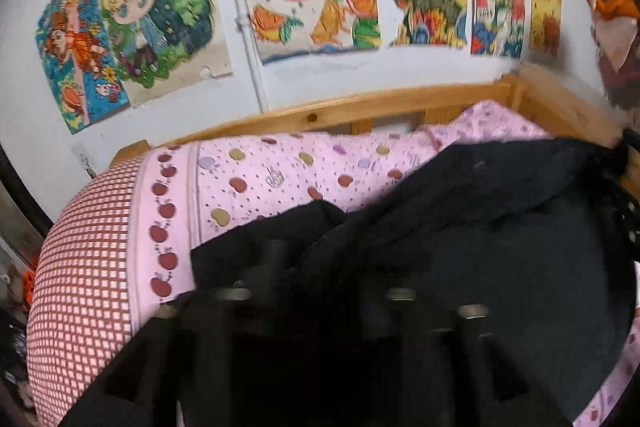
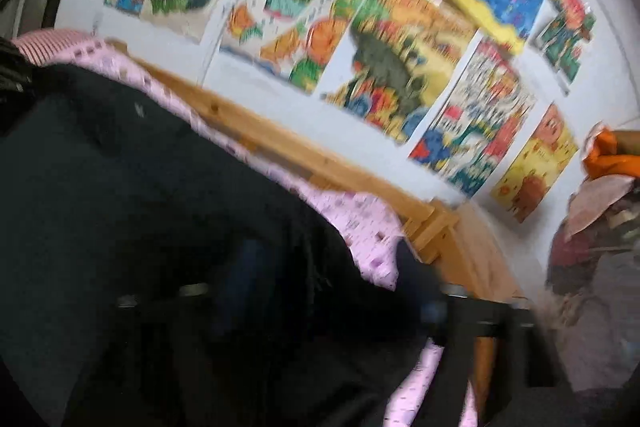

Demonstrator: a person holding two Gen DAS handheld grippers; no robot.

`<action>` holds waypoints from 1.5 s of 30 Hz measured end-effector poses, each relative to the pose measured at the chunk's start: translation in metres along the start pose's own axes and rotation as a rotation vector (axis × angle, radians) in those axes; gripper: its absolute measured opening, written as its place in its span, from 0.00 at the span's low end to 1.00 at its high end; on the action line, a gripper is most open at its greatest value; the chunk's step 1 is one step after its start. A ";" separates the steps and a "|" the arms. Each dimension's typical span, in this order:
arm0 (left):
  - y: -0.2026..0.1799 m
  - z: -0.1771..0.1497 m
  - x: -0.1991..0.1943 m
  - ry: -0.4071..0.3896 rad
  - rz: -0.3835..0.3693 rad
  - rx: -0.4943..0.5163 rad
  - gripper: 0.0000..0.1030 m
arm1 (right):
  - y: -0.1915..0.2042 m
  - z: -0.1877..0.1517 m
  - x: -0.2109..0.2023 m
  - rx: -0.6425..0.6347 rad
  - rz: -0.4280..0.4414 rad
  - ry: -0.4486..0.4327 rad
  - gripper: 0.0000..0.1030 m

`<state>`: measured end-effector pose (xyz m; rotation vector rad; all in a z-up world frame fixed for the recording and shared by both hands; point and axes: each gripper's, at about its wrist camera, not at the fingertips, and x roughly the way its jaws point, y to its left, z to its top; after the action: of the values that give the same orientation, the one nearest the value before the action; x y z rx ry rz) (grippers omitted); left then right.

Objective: Fold large clothes

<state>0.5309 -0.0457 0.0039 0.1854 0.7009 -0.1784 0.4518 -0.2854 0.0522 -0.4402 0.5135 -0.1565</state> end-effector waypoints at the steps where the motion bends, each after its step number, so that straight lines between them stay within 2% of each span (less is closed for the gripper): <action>1: 0.002 0.000 -0.009 -0.025 0.004 -0.016 0.96 | -0.003 0.002 -0.008 0.002 0.004 0.003 0.73; 3: 0.006 -0.003 -0.032 -0.090 0.015 -0.053 0.99 | -0.007 0.003 -0.026 0.002 0.016 0.005 0.73; 5: 0.008 -0.007 -0.044 -0.076 -0.012 -0.071 0.99 | -0.010 0.001 -0.041 0.004 0.030 0.005 0.73; 7: 0.006 -0.023 -0.061 -0.098 -0.034 -0.080 0.99 | -0.013 -0.010 -0.058 0.049 0.066 0.010 0.75; 8: 0.004 -0.035 -0.070 -0.114 -0.051 -0.080 0.99 | -0.016 -0.016 -0.065 0.091 0.101 0.008 0.75; 10: -0.002 -0.060 -0.083 -0.130 -0.097 -0.071 0.99 | -0.021 -0.035 -0.077 0.209 0.225 0.014 0.78; 12: -0.009 -0.079 -0.088 -0.123 -0.127 -0.060 0.99 | -0.017 -0.053 -0.079 0.260 0.284 0.042 0.79; 15: -0.017 -0.098 -0.084 -0.095 -0.171 -0.057 0.99 | -0.006 -0.077 -0.070 0.257 0.326 0.088 0.79; 18: -0.024 -0.103 -0.073 -0.074 -0.200 -0.051 0.99 | 0.001 -0.091 -0.054 0.255 0.377 0.122 0.79; 20: -0.029 -0.102 -0.059 -0.053 -0.188 -0.042 0.99 | 0.008 -0.097 -0.038 0.251 0.407 0.154 0.79; 24: -0.034 -0.097 -0.030 -0.037 -0.141 -0.047 1.00 | 0.017 -0.099 -0.007 0.268 0.424 0.172 0.79; 28: -0.032 -0.080 -0.011 -0.059 -0.109 -0.032 1.00 | 0.016 -0.088 0.023 0.238 0.379 0.142 0.82; 32: -0.015 -0.060 0.008 -0.057 -0.091 -0.072 1.00 | 0.009 -0.077 0.047 0.242 0.336 0.142 0.84; 36: 0.007 -0.044 0.025 -0.053 -0.084 -0.139 1.00 | -0.004 -0.064 0.071 0.258 0.297 0.160 0.84; 40: 0.041 -0.037 0.042 -0.031 -0.050 -0.268 1.00 | -0.024 -0.061 0.093 0.290 0.237 0.170 0.84; 43: 0.063 -0.045 0.059 0.009 -0.065 -0.366 1.00 | -0.037 -0.070 0.114 0.362 0.252 0.210 0.84; 45: 0.067 -0.051 0.067 0.023 -0.074 -0.386 1.00 | -0.040 -0.078 0.124 0.402 0.270 0.226 0.84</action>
<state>0.5643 0.0241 -0.0709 -0.2079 0.7522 -0.1090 0.5177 -0.3815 -0.0454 0.0428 0.7392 -0.0457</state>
